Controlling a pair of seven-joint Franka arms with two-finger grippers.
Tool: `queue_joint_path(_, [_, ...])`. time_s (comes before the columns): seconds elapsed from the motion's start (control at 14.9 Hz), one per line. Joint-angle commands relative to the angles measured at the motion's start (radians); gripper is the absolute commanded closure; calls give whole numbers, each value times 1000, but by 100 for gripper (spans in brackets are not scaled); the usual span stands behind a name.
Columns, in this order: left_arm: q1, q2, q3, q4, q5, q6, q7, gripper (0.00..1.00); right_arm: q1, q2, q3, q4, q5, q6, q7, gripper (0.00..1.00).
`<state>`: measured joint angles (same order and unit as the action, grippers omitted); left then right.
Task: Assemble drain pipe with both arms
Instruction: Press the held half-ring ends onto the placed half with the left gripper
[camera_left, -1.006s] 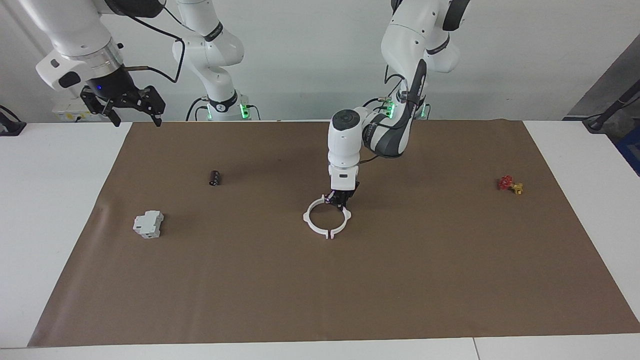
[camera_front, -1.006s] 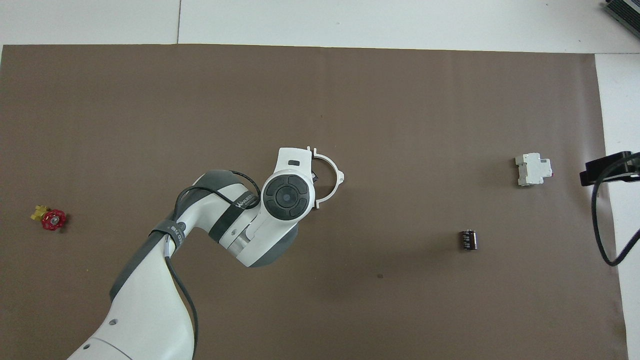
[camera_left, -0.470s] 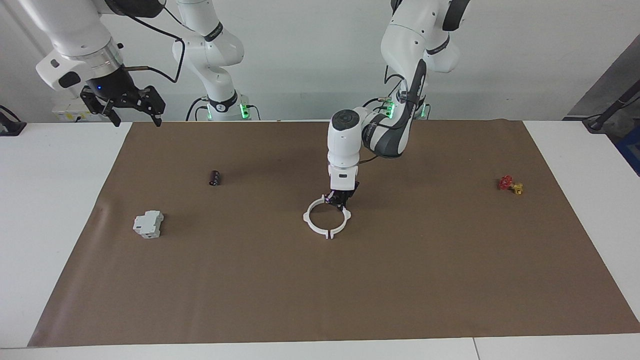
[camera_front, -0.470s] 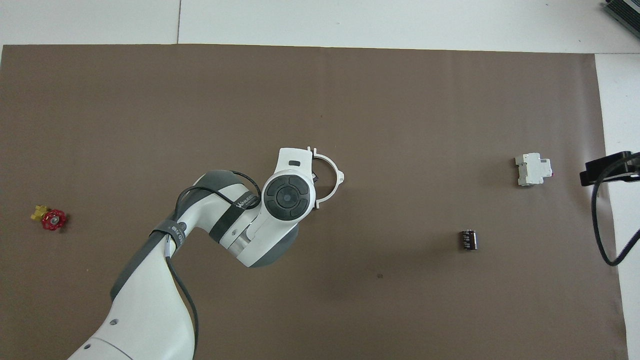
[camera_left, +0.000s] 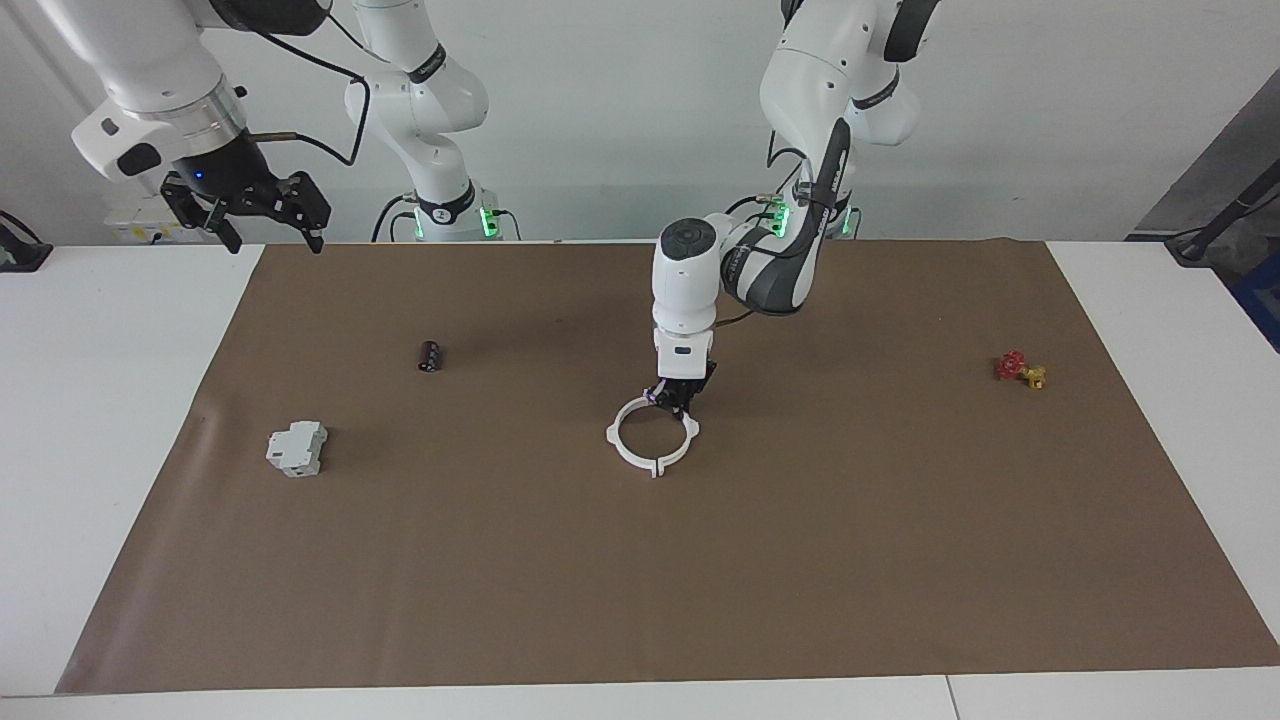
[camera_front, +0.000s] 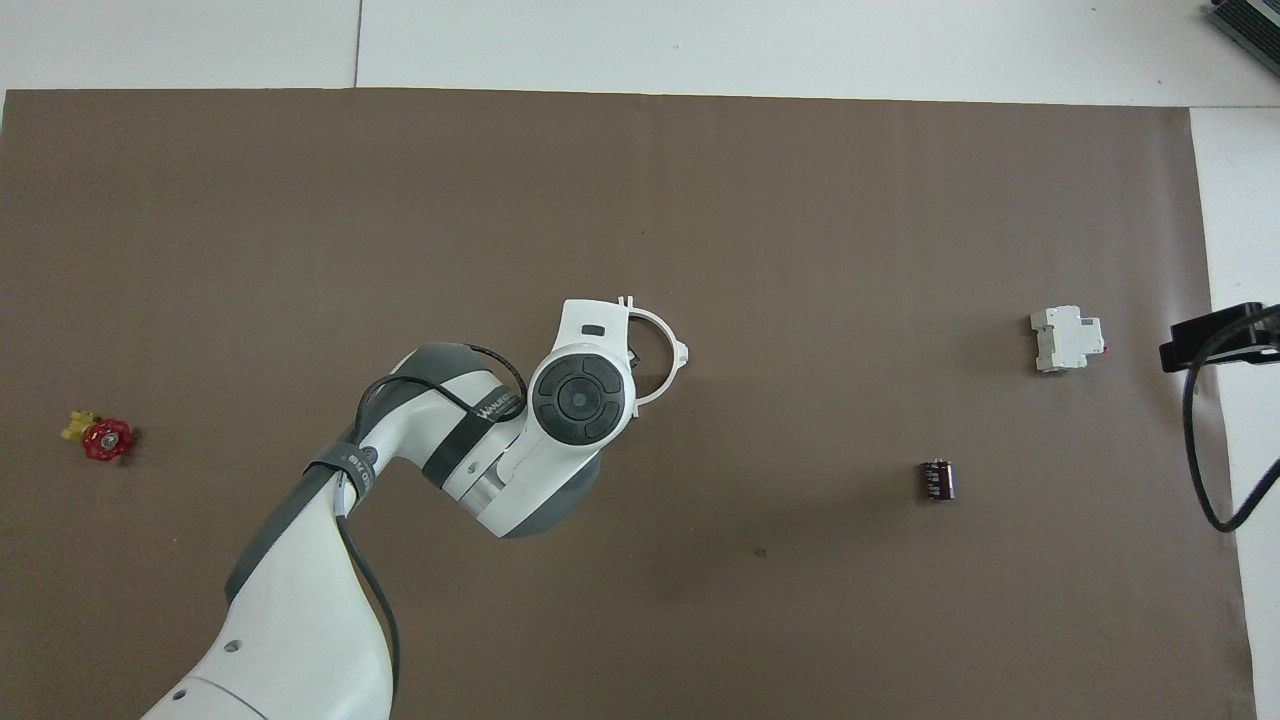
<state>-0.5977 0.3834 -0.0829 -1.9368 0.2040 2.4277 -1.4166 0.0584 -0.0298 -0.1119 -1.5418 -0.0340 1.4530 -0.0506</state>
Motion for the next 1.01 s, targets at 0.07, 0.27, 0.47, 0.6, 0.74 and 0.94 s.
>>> queue_joint_path(0.07, [-16,2,12,-4,25,13,-18,100,-11,-9,5,-3,19,-5,-29,0])
queue_joint_path(0.27, [-16,2,12,-4,25,14,-18,100,-11,-9,5,-3,19,-5,-29,0])
queue_joint_path(0.47, [-14,2,12,-4,25,16,-18,100,-11,-9,5,-3,19,-5,-29,0])
queue_joint_path(0.6, [-14,2,11,-4,25,17,-18,100,-11,-9,5,-3,19,-5,-29,0])
queue_joint_path(0.74, [-14,2,12,-4,25,16,-18,39,-11,-9,5,-3,19,-5,-29,0])
queue_joint_path(0.94, [-14,2,12,-4,25,13,-18,0,-11,-9,5,-3,19,-5,-29,0])
